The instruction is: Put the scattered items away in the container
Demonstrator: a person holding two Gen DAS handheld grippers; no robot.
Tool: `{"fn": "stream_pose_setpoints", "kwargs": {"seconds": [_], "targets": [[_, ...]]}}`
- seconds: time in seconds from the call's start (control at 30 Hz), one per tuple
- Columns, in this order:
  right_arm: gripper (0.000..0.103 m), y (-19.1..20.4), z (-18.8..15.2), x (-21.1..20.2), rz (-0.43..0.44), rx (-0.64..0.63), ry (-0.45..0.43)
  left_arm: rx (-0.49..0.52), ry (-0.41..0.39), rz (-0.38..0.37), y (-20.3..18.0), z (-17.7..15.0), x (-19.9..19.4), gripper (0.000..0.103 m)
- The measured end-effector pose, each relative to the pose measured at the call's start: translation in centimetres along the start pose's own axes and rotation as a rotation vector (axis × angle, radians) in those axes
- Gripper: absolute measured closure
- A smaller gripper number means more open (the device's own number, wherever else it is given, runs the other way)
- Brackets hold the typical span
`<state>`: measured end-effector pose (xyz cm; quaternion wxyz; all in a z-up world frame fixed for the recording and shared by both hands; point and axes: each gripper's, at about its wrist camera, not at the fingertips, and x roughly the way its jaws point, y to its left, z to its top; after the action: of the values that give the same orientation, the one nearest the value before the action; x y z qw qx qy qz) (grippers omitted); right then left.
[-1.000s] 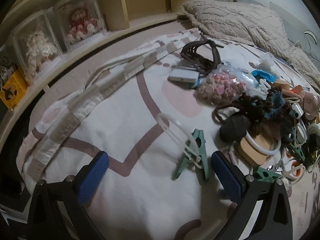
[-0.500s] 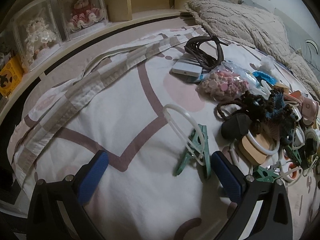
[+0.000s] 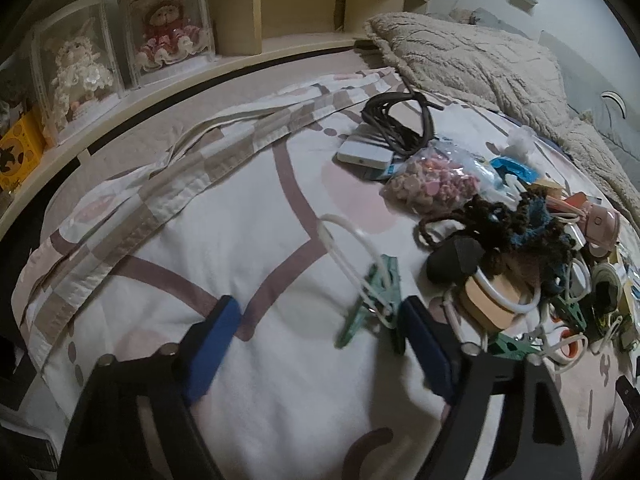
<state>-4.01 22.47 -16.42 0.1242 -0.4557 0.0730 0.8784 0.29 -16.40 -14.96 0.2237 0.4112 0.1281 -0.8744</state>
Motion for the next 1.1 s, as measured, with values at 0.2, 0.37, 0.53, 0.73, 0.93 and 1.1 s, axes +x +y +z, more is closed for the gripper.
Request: {"fn": "stream_pose_setpoints", "kwargs": {"seconds": [0.2, 0.37, 0.53, 0.73, 0.93, 1.1], "targets": [[0.0, 0.6, -0.3, 0.1, -0.042, -0.028, -0.004, 0.054, -0.007, -0.021, -1.0, -0.5, -0.4, 0.04], [0.0, 0.3, -0.1, 0.1, -0.026, -0.016, 0.001, 0.062, 0.003, -0.037, -1.2, -0.8, -0.6, 0.045], [0.0, -0.2, 0.1, 0.0, 0.001, 0.02, -0.014, 0.063, 0.007, -0.042, -1.3, -0.9, -0.6, 0.046], [0.006, -1.0, 0.9, 0.0, 0.027, 0.073, -0.036, 0.071, 0.008, -0.037, -1.5, -1.0, -0.4, 0.049], [0.031, -1.8, 2.2, 0.3, 0.001, 0.128, -0.053, 0.093, 0.004, -0.036, -1.9, -1.0, -0.4, 0.058], [0.043, -2.8, 3.0, 0.6, -0.009, 0.175, -0.063, 0.112, 0.001, -0.04, -2.2, -1.0, -0.4, 0.065]]}}
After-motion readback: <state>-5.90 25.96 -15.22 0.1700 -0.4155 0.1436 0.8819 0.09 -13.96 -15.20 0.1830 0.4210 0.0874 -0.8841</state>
